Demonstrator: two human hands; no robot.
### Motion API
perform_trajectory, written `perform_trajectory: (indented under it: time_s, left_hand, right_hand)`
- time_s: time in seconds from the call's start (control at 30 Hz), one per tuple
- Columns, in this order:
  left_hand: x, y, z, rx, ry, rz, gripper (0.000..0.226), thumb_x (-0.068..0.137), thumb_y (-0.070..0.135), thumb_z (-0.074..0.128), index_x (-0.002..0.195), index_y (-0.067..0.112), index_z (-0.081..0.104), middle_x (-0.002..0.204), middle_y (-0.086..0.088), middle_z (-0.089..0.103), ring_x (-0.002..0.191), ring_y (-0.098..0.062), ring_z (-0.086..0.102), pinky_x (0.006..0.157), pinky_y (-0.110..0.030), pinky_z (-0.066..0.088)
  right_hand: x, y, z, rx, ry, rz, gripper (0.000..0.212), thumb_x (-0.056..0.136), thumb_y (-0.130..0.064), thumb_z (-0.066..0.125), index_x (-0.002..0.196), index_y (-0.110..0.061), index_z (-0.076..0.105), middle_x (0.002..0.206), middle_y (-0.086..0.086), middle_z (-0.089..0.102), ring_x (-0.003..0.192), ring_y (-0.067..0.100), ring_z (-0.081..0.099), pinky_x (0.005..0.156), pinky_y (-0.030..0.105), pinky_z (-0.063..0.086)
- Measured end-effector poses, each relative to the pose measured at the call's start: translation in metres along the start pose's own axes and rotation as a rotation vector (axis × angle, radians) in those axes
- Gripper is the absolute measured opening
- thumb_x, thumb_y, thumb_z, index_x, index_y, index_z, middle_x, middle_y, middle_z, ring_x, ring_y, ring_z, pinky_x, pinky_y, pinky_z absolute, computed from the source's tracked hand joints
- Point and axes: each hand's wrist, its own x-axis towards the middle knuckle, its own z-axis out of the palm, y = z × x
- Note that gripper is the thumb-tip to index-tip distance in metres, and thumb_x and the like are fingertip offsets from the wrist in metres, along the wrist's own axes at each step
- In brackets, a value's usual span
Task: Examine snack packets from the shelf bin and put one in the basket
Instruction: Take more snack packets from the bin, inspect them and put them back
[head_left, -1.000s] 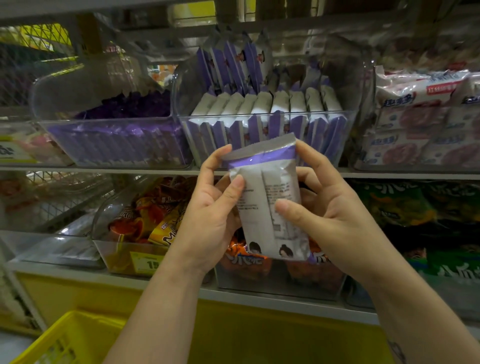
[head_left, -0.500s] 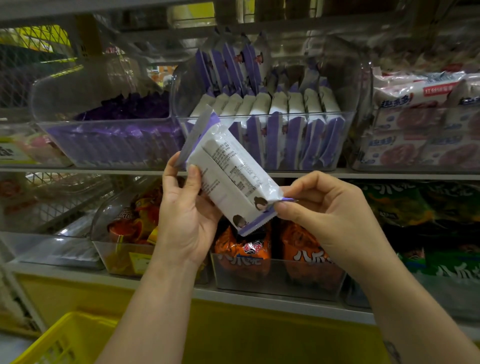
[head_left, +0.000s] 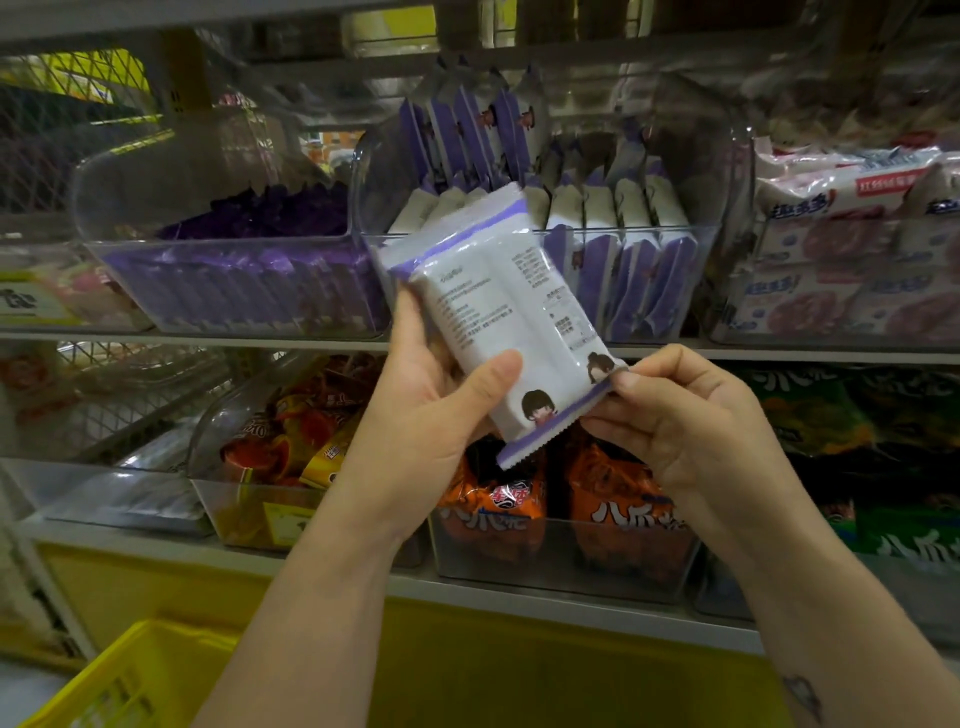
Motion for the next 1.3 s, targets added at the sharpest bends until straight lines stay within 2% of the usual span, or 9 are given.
perform_trajectory:
  time_s: [0.1,0.2,0.33,0.43,0.67,0.83,1.0,1.2,1.3]
  left_hand:
    - [0.000,-0.002,-0.003,0.020,0.019,-0.007,0.072,0.090,0.016,0.057,0.152,0.030,0.024,0.134,0.006,0.061,0.123,-0.018,0.059,0.083,-0.030,0.057]
    - [-0.001,-0.011,0.001,0.058,-0.006,-0.038,0.055,0.093,0.018,0.053,0.144,0.032,0.040,0.133,0.006,0.062,0.122,-0.018,0.060,0.088,-0.031,0.055]
    - [-0.003,-0.018,0.014,0.160,0.082,-0.023,0.037,0.093,0.023,0.056,0.124,0.041,0.059,0.123,0.009,0.068,0.115,-0.012,0.063,0.086,-0.026,0.055]
    - [-0.004,-0.017,0.019,0.398,0.210,0.042,0.033,0.094,0.024,0.060,0.124,0.037,0.060,0.118,0.012,0.068,0.113,-0.007,0.063,0.088,-0.027,0.055]
    - [-0.006,-0.005,0.011,0.579,-0.072,-0.112,0.078,0.079,0.038,0.068,0.148,0.041,0.032,0.140,0.018,0.050,0.131,-0.006,0.048,0.109,-0.040,0.041]
    - [-0.007,-0.001,0.018,0.645,-0.074,-0.111,0.095,0.071,0.047,0.065,0.153,0.041,0.017,0.148,0.019,0.041,0.134,-0.001,0.042,0.111,-0.037,0.039]
    - [-0.008,-0.001,0.021,0.690,-0.020,-0.094,0.095,0.076,0.035,0.070,0.153,0.042,0.013,0.147,0.020,0.044,0.132,-0.001,0.045,0.108,-0.034,0.043]
    - [-0.007,-0.003,0.018,0.639,0.106,-0.073,0.073,0.073,0.025,0.067,0.141,0.039,0.042,0.109,0.022,0.068,0.094,0.003,0.067,0.077,-0.019,0.056]
    - [-0.005,-0.003,0.012,0.553,0.142,-0.096,0.049,0.072,0.026,0.064,0.117,0.041,0.056,0.099,0.014,0.074,0.089,-0.003,0.071,0.071,-0.017,0.056]
  right_hand:
    - [-0.001,-0.004,-0.001,0.000,-0.111,0.054,0.014,0.080,-0.023,0.068,0.089,-0.014,0.063,0.091,0.007,0.075,0.085,0.020,0.072,0.068,0.024,0.059]
    - [-0.005,-0.005,0.008,0.073,-0.231,0.071,0.033,0.092,-0.034,0.052,0.120,-0.018,0.062,0.113,0.006,0.072,0.103,0.022,0.069,0.075,0.027,0.058]
    - [-0.008,-0.001,0.019,0.243,-0.213,0.089,0.037,0.083,-0.034,0.047,0.117,-0.028,0.062,0.113,0.002,0.072,0.103,0.019,0.070,0.073,0.028,0.059]
    - [-0.007,0.003,0.024,0.220,-0.202,0.013,0.040,0.082,-0.031,0.047,0.121,-0.030,0.058,0.115,-0.001,0.072,0.105,0.016,0.069,0.076,0.029,0.059]
    - [-0.005,0.003,0.022,0.097,-0.176,-0.071,0.050,0.085,-0.030,0.048,0.135,-0.027,0.051,0.125,-0.005,0.067,0.115,0.012,0.063,0.088,0.026,0.055]
    - [-0.006,0.004,0.021,0.136,-0.238,-0.019,0.046,0.084,-0.030,0.051,0.130,-0.034,0.054,0.125,-0.011,0.066,0.116,0.007,0.062,0.088,0.021,0.053]
    - [-0.006,0.005,0.019,0.127,-0.285,0.017,0.046,0.084,-0.028,0.052,0.129,-0.037,0.054,0.128,-0.010,0.065,0.117,0.008,0.061,0.085,0.020,0.053]
    - [-0.004,0.006,0.012,0.124,-0.339,0.044,0.040,0.085,-0.023,0.055,0.122,-0.039,0.061,0.120,-0.006,0.070,0.104,0.010,0.068,0.074,0.019,0.056]
    - [-0.003,0.006,0.007,0.123,-0.384,0.080,0.045,0.084,-0.026,0.059,0.128,-0.036,0.057,0.123,-0.003,0.068,0.109,0.014,0.067,0.083,0.026,0.057]
